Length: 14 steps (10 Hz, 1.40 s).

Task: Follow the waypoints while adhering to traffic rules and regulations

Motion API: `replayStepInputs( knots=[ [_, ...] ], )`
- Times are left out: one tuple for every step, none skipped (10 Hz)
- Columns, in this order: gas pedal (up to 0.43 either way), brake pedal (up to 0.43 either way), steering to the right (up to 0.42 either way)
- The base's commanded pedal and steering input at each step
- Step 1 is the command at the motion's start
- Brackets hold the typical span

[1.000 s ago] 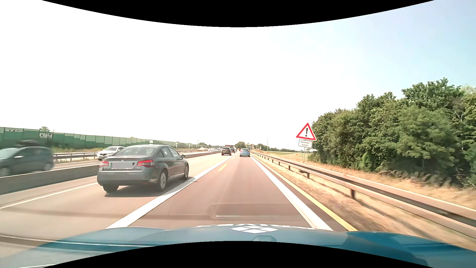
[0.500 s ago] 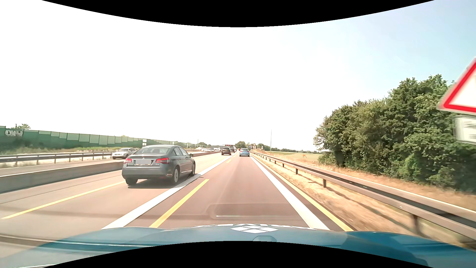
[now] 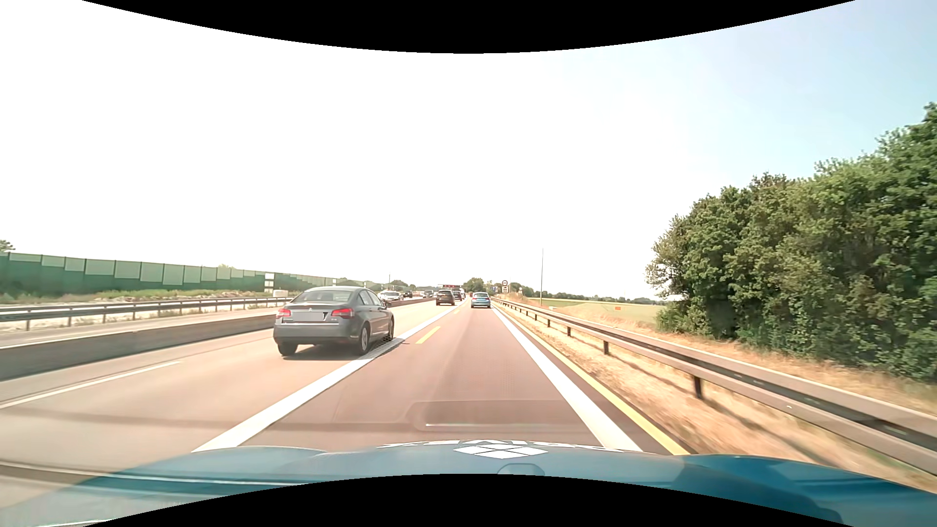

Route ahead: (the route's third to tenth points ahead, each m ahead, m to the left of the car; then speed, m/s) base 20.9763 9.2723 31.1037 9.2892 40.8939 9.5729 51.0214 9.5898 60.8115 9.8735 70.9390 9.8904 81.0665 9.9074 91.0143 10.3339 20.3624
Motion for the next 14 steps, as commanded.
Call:
replayStepInputs(
  knots=[
    [0.177,0.0,-0.002],
    [0.177,0.0,-0.002],
    [0.189,0.0,-0.002],
    [0.197,0.0,-0.002],
    [0.197,0.0,-0.003],
    [0.197,0.0,-0.002],
    [0.197,0.0,-0.002],
    [0.197,0.0,-0.002],
    [0.197,0.0,-0.003],
    [0.197,0.0,-0.002],
    [0.197,0.0,-0.003],
    [0.189,0.0,-0.003],
    [0.189,0.0,-0.002],
    [0.189,0.0,-0.003]
  ],
)
